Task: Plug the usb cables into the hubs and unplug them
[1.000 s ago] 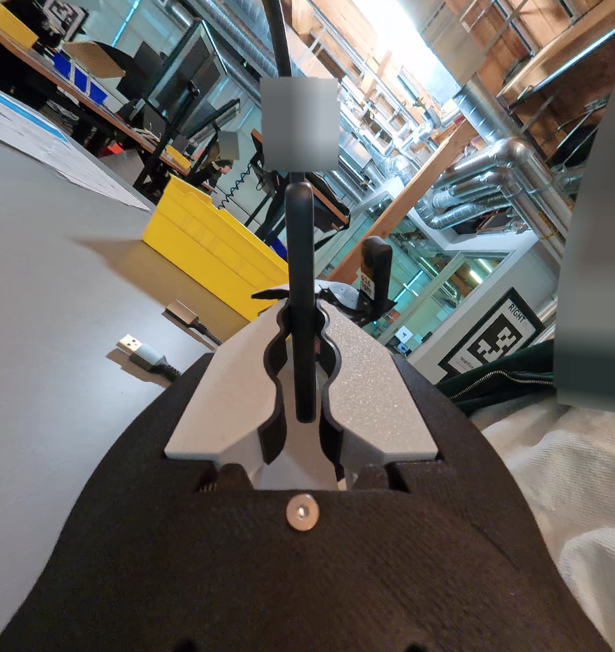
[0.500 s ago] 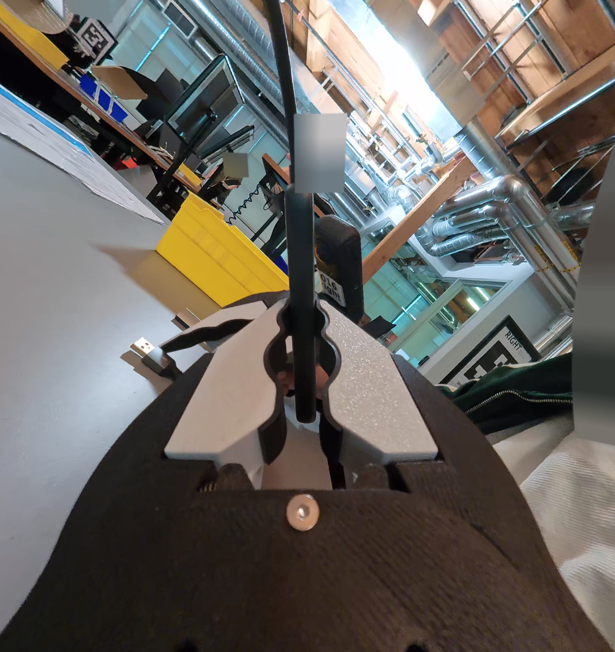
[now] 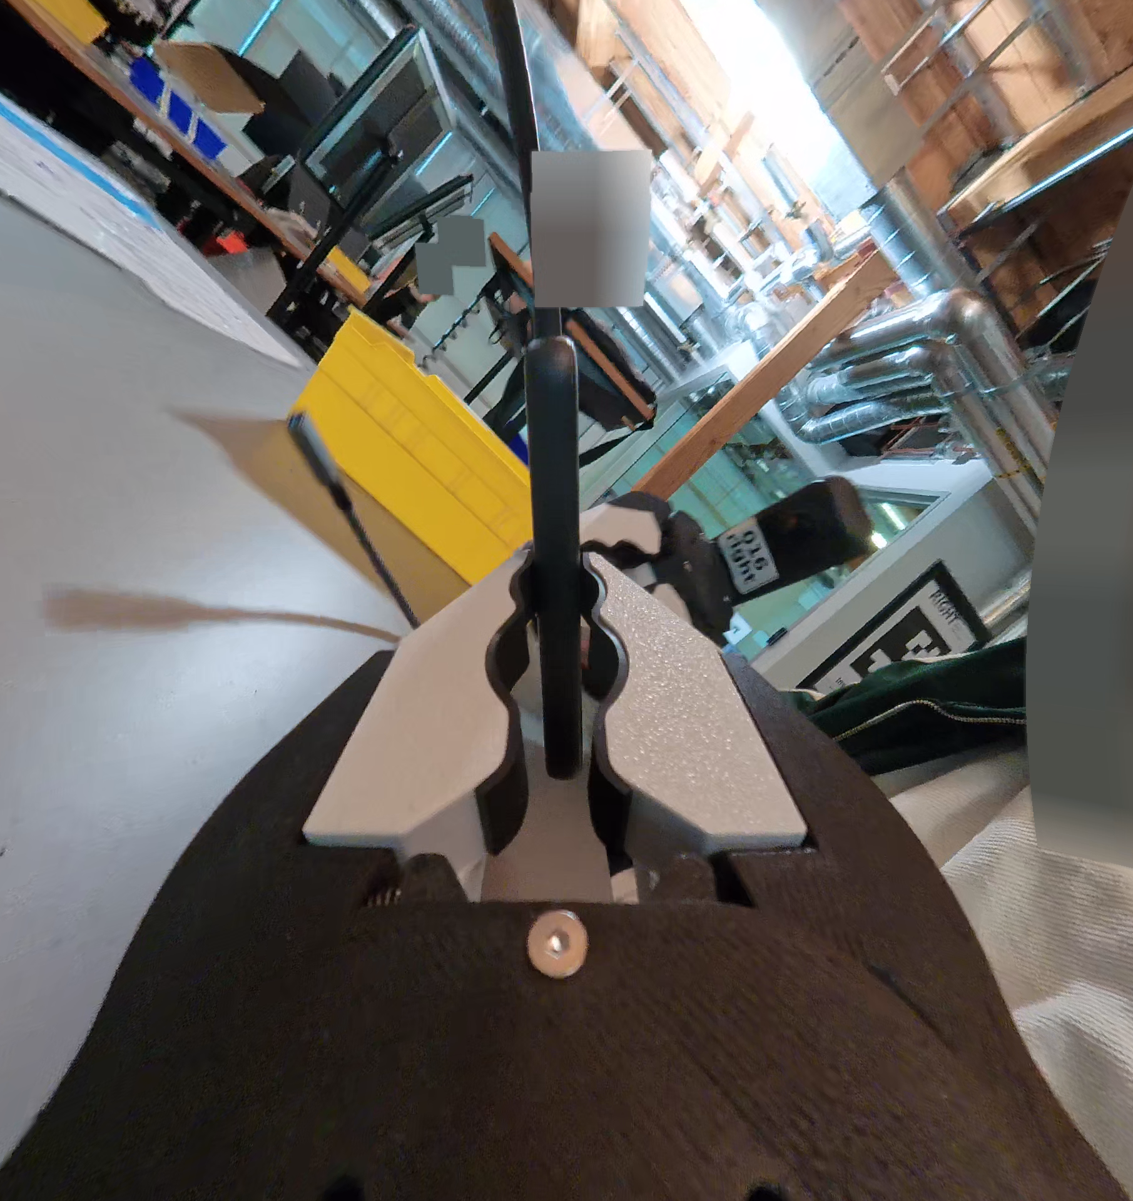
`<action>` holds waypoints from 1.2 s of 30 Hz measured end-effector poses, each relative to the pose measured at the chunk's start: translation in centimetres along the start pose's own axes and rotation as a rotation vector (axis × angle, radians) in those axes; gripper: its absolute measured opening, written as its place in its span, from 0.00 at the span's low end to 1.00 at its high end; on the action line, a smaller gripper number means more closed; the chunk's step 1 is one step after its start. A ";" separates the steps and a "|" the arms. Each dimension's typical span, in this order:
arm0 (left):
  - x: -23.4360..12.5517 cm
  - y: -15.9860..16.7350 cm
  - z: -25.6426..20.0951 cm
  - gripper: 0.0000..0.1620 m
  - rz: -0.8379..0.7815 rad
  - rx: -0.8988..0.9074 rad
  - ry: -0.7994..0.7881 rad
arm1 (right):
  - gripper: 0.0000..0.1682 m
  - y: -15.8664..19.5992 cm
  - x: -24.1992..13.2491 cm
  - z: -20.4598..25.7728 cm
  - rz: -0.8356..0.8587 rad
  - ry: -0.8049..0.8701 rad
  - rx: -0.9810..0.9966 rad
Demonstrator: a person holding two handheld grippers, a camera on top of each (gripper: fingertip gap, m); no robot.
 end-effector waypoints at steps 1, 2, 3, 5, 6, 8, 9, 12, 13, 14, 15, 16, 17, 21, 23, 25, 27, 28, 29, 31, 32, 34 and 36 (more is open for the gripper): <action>0.1 0.3 0.2 0.05 0.028 0.004 -0.014 | 0.10 -0.2 -0.2 -0.1 -0.004 0.024 -0.034; 0.1 0.5 0.2 0.05 0.053 0.010 -0.014 | 0.10 -0.3 -0.3 -0.1 -0.002 0.047 -0.080; 0.1 0.6 0.1 0.05 0.075 0.011 -0.006 | 0.09 -0.3 -0.4 -0.1 0.007 0.063 -0.131; 0.1 0.8 -0.1 0.05 0.118 0.006 0.013 | 0.09 0.2 -0.6 0.2 0.051 0.074 -0.232; 0.0 1.1 -0.1 0.05 0.150 0.004 0.012 | 0.09 0.5 -0.8 0.3 0.077 0.077 -0.277; -0.1 1.7 0.3 0.05 0.210 0.024 -0.023 | 0.09 1.5 -1.0 0.4 0.148 0.093 -0.349; -0.1 1.8 0.4 0.05 0.225 0.038 -0.038 | 0.09 2.1 -0.9 0.4 0.189 0.103 -0.382; 0.1 2.3 0.2 0.05 0.265 0.045 -0.038 | 0.09 3.3 -0.4 0.7 0.271 0.116 -0.435; 0.2 2.6 0.2 0.05 0.284 0.045 -0.040 | 0.09 3.3 -0.3 0.9 0.281 0.122 -0.442; 0.3 2.9 0.3 0.05 0.307 0.046 -0.050 | 0.09 3.2 -0.1 1.1 0.286 0.128 -0.450; 0.3 3.2 0.3 0.05 0.326 0.049 -0.054 | 0.09 3.2 0.0 1.2 0.292 0.135 -0.456; 0.4 3.3 0.2 0.05 0.338 0.050 -0.047 | 0.09 3.2 0.0 1.3 0.302 0.143 -0.463; 0.5 3.5 0.1 0.05 0.344 0.044 -0.035 | 0.09 3.3 0.1 1.4 0.311 0.150 -0.473; 0.5 3.5 0.0 0.05 0.334 -0.010 -0.005 | 0.09 3.2 0.3 1.9 0.319 0.166 -0.510; 0.3 3.0 -0.1 0.05 0.281 -0.064 0.027 | 0.09 3.2 0.4 2.3 0.314 0.152 -0.502; 0.1 2.4 0.1 0.05 0.224 -0.141 0.056 | 0.09 3.1 0.4 2.5 0.305 0.143 -0.502; -0.1 1.9 0.2 0.05 0.176 -0.193 0.081 | 0.09 3.0 0.4 2.5 0.295 0.144 -0.504; -0.1 1.8 0.3 0.05 0.163 -0.207 0.084 | 0.09 2.9 0.4 2.5 0.289 0.142 -0.500; -0.2 1.7 0.3 0.05 0.155 -0.214 0.086 | 0.09 2.9 0.4 2.5 0.283 0.140 -0.494; -0.2 1.7 0.3 0.05 0.151 -0.218 0.090 | 0.09 2.8 0.4 2.5 0.271 0.136 -0.486; -0.2 1.7 0.3 0.05 0.155 -0.216 0.091 | 0.09 2.7 0.4 2.5 0.267 0.134 -0.481; -0.1 1.8 0.2 0.05 0.167 -0.207 0.094 | 0.09 2.6 0.3 2.6 0.260 0.130 -0.474; 0.0 2.0 0.2 0.05 0.184 -0.170 0.067 | 0.09 2.6 0.3 2.7 0.256 0.127 -0.470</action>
Point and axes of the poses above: each gripper's, where its closed fingertips meet, x out along the fingers, y out of its underside, z = x × y across the jaws, the point moved 4 cm from there along -x, back along the fingers, and after that the axes turned 14 degrees about x, right-handed, at the moved point
